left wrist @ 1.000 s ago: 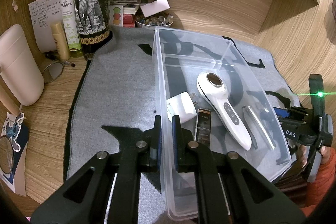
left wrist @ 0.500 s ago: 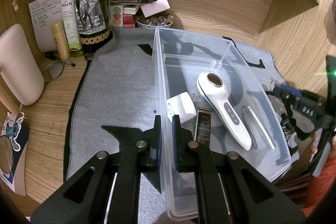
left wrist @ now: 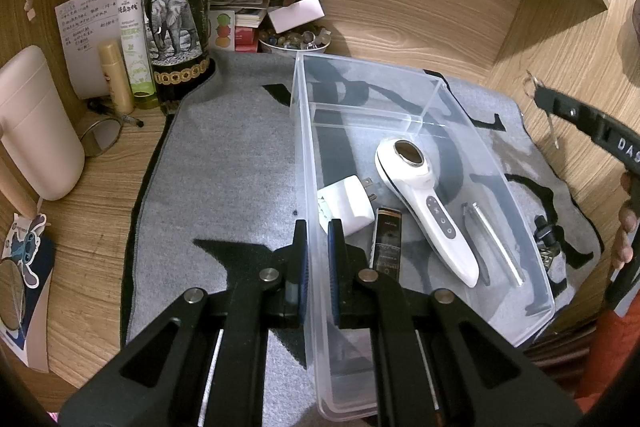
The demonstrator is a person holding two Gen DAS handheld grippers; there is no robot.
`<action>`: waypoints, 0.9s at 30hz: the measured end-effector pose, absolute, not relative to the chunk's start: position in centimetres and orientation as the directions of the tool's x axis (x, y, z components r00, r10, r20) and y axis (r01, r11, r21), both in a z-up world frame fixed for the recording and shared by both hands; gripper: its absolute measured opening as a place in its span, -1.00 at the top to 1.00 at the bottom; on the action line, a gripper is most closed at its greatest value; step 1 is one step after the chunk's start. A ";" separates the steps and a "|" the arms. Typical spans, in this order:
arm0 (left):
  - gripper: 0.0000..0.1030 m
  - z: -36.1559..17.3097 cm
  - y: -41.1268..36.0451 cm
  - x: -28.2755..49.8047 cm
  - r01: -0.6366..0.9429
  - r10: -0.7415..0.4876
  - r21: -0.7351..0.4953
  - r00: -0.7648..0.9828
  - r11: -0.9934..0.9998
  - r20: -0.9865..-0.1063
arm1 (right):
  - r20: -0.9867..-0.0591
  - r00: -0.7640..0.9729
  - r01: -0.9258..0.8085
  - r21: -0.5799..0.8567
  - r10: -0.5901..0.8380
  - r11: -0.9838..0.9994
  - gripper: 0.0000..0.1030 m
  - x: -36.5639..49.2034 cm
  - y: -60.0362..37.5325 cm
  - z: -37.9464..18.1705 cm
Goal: Organize rigid objects
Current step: 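Grasp the key ring with the right gripper, then drop the keys into the clear box and open the right gripper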
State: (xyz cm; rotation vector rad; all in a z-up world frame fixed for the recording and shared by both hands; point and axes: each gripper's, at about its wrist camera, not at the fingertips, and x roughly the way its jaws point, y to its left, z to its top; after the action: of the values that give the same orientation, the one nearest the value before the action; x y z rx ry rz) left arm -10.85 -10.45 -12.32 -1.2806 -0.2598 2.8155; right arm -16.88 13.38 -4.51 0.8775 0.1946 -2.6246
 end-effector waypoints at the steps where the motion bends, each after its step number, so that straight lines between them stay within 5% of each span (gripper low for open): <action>1: 0.85 -12.3 -10.5 -10.9 0.035 0.104 -0.168 -0.659 -0.985 -0.745 | -0.600 -0.739 0.395 -0.016 -0.307 -0.919 0.50 -16.8 13.0 -4.3; 27: 0.85 -12.5 -10.1 -10.8 0.031 0.107 -0.170 -0.662 -0.985 -0.742 | -0.764 -0.525 0.627 -0.049 -0.375 -0.778 0.50 -18.9 3.3 -9.3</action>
State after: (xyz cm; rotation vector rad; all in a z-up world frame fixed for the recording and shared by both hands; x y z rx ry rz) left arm -10.79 -10.11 -12.47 -1.2731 -0.2604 2.8141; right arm -18.86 3.26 -9.35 1.0407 0.4298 -2.2874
